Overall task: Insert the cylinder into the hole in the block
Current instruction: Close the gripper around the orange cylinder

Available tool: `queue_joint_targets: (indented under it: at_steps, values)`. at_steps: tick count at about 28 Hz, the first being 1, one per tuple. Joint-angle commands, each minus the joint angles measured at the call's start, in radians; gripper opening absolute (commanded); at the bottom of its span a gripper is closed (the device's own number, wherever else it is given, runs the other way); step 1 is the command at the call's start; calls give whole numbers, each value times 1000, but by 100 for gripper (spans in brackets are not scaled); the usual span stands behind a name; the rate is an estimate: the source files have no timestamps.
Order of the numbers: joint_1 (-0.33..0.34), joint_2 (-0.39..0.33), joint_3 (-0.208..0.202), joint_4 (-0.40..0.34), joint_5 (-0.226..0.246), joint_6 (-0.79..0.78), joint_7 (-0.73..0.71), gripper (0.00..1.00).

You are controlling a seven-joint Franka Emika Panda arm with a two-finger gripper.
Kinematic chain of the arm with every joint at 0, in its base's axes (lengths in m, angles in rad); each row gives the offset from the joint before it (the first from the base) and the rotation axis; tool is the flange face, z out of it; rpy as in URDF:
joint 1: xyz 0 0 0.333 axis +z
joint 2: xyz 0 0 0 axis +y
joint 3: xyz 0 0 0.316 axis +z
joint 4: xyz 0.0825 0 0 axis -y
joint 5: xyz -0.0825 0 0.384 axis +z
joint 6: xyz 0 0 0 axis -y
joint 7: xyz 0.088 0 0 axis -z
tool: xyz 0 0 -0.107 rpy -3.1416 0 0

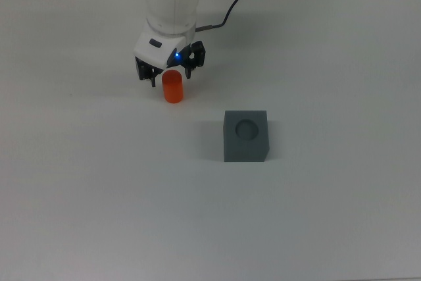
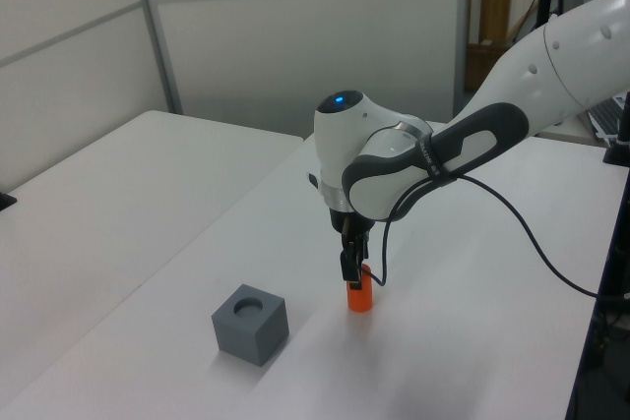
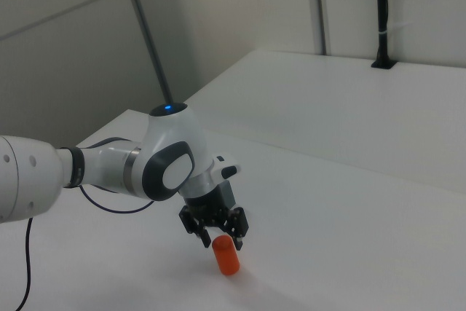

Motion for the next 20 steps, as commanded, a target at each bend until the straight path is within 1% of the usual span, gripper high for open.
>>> queue_joint_targets:
  at_steps: [1,2,3,4,6,8,9,11,13,17,19,20]
  values:
    - [-1,3,-2,10,-17,15,-4,27]
    - [-1,3,-2,12,-17,15,-4,25]
    - [-1,3,-2,10,-17,13,-4,19]
    - [-1,5,-2,10,-17,12,-4,17]
    - [-1,3,-2,10,-17,9,-4,16]
    - [-1,3,-2,12,-17,9,-4,10]
    - [-1,3,-2,12,-17,7,-4,5]
    - [-1,3,-2,12,-17,7,-4,0]
    - [-1,3,-2,12,-17,7,-4,0]
    - [-1,2,-2,36,-1,-17,-2,0]
    - [0,3,0,67,7,-66,2,0]
    - [2,6,0,111,24,-123,20,0]
